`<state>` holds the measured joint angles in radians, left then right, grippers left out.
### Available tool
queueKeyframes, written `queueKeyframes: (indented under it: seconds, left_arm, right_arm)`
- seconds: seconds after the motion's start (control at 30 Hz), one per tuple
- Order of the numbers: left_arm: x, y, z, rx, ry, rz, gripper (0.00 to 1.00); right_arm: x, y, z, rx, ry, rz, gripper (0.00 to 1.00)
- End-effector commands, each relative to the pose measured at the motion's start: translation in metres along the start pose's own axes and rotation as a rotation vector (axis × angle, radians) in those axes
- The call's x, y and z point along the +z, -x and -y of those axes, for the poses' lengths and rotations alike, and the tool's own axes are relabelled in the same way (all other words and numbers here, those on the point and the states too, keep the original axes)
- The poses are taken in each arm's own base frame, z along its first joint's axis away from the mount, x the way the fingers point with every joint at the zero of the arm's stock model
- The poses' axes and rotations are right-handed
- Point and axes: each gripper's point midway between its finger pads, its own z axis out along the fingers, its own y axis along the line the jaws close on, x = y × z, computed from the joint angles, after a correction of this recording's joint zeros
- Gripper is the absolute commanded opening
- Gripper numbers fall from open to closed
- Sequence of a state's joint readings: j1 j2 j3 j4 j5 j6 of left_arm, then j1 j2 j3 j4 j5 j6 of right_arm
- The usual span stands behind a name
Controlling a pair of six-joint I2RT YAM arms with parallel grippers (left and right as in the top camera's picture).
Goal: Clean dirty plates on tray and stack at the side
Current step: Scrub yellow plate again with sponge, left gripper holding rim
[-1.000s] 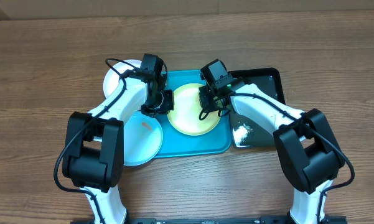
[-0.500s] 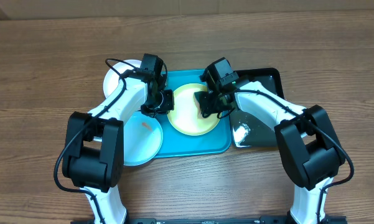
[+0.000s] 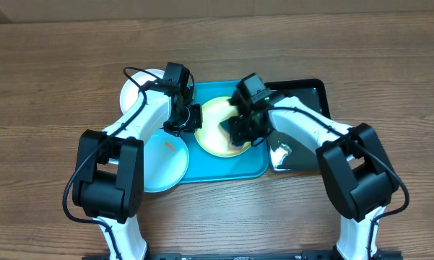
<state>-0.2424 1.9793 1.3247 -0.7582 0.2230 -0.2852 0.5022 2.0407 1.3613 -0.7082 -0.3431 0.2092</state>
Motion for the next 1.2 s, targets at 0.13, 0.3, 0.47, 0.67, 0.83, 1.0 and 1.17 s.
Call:
queueKeyframes:
  seconds: [0.13,0.3,0.47,0.67,0.83,1.0,1.17]
  left_arm:
    - [-0.003,0.003,0.008,0.042,-0.012,0.012,0.04]
    - [-0.003,0.003,0.009,0.045,-0.013,0.013,0.04]
    - [-0.003,0.003,0.010,0.047,-0.014,0.015,0.04]
    - [-0.003,0.003,0.010,0.047,-0.014,0.015,0.04]
    - [-0.003,0.003,0.010,0.047,-0.014,0.015,0.04]
    - [-0.003,0.003,0.010,0.047,-0.014,0.014,0.04]
    - [-0.003,0.003,0.010,0.047,-0.014,0.014,0.04]
  right_arm:
    - [-0.013,0.032,0.065,0.118,-0.123,0.120,0.04]
    - [-0.013,0.045,0.046,0.096,-0.021,0.159,0.04]
    - [-0.006,0.045,0.009,0.052,0.071,0.157,0.04]
    - [0.011,0.025,-0.035,-0.051,0.088,0.114,0.04]
    - [0.012,0.027,-0.045,-0.092,0.038,0.136,0.04]
    - [-0.025,0.048,-0.043,-0.056,0.032,0.166,0.04]
    - [-0.089,0.064,-0.020,-0.005,0.001,0.201,0.04]
